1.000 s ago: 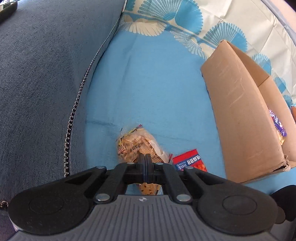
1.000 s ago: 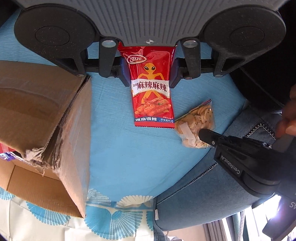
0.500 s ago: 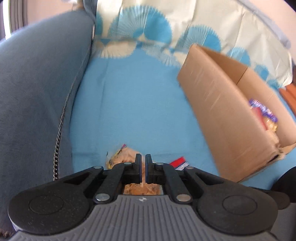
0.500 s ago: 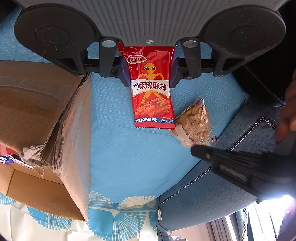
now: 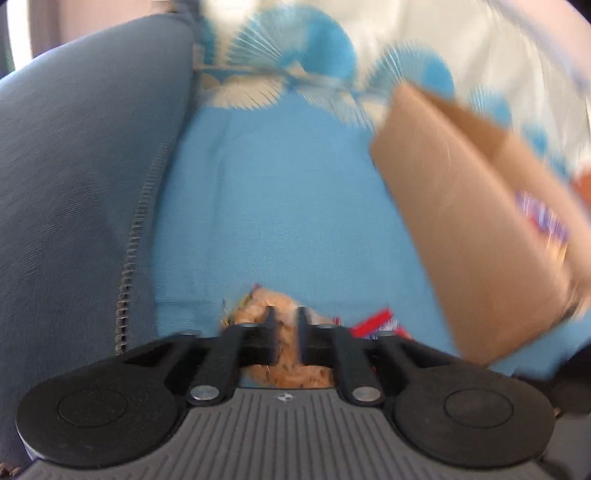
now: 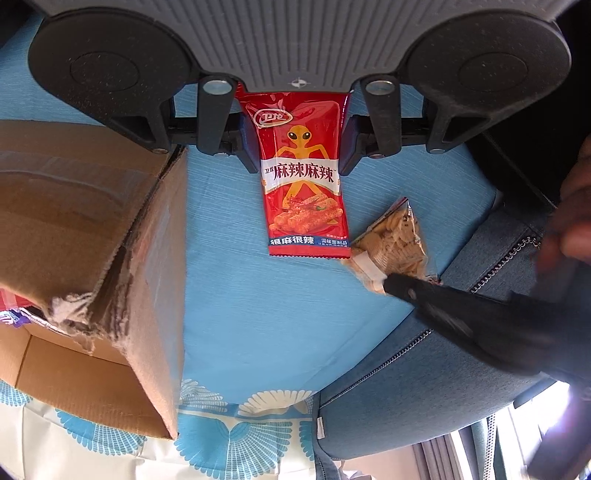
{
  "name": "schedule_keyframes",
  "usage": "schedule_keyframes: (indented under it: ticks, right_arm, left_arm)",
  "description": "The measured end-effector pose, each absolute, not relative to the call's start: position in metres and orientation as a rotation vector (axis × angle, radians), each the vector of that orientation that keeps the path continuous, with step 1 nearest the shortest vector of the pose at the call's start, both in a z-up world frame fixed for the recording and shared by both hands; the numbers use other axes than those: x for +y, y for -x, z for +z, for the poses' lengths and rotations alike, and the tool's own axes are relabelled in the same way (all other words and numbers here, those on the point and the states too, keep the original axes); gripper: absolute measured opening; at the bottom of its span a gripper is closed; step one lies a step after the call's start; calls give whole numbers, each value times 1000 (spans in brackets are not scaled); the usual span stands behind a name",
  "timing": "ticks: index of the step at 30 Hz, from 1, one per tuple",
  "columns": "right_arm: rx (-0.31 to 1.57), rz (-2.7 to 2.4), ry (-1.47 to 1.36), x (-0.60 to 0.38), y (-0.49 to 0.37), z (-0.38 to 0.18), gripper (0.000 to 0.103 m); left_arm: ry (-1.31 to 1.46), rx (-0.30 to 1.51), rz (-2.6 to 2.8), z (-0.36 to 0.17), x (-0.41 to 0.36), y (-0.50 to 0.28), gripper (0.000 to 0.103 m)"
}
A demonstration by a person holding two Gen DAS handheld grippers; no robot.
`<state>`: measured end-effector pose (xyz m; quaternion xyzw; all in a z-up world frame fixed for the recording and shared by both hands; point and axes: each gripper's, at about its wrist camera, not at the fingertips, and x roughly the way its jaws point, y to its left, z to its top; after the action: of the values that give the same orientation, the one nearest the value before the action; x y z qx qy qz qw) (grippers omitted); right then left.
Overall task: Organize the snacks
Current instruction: 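Grasp the clear cookie bag with the left gripper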
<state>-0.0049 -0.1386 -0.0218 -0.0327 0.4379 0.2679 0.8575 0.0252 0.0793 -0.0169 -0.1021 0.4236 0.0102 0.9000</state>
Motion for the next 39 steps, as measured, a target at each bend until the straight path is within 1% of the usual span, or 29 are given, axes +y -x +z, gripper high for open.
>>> schedule_keyframes:
  ticks: [1, 2, 3, 7, 11, 13, 15, 20, 24, 30, 31, 35, 36, 39]
  right_arm:
    - [921, 558, 65, -138, 5, -21, 47]
    - [921, 551, 61, -138, 5, -21, 47]
    - [921, 546, 57, -138, 4, -21, 47]
    - [919, 538, 55, -138, 4, -20, 47]
    - [910, 542, 70, -138, 6, -20, 48]
    - [908, 544, 75, -138, 6, -21, 48]
    - [904, 543, 80, -137, 7, -21, 48]
    - [908, 542, 84, -138, 6, -25, 53]
    - [904, 532, 82, -139, 3, -26, 57]
    - [885, 521, 103, -134, 6, -29, 57]
    - [881, 520, 107, -133, 7, -29, 56]
    - [869, 519, 122, -130, 12, -29, 50]
    - [868, 517, 122, -130, 13, -29, 50]
    - [864, 510, 120, -130, 14, -29, 49]
  left_arm:
    - [247, 855, 48, -15, 86, -22, 47]
    - [273, 846, 82, -13, 91, -20, 68]
    - [288, 851, 105, -14, 94, -20, 80]
    - [249, 904, 119, -16, 85, -32, 85]
    - [172, 963, 100, -23, 74, -50, 85]
    - [150, 998, 93, -29, 71, -51, 90]
    - [147, 1025, 91, -33, 71, -56, 91]
    - [184, 1074, 68, -42, 78, -65, 91]
    - [211, 1085, 67, -45, 84, -68, 91]
    - [141, 1072, 84, -50, 67, -82, 91]
    - [122, 1068, 89, -51, 63, -83, 91]
    - [71, 1055, 100, -53, 51, -83, 87]
    - [60, 1049, 106, -52, 50, -82, 80]
    - [55, 1028, 108, -51, 49, -79, 75]
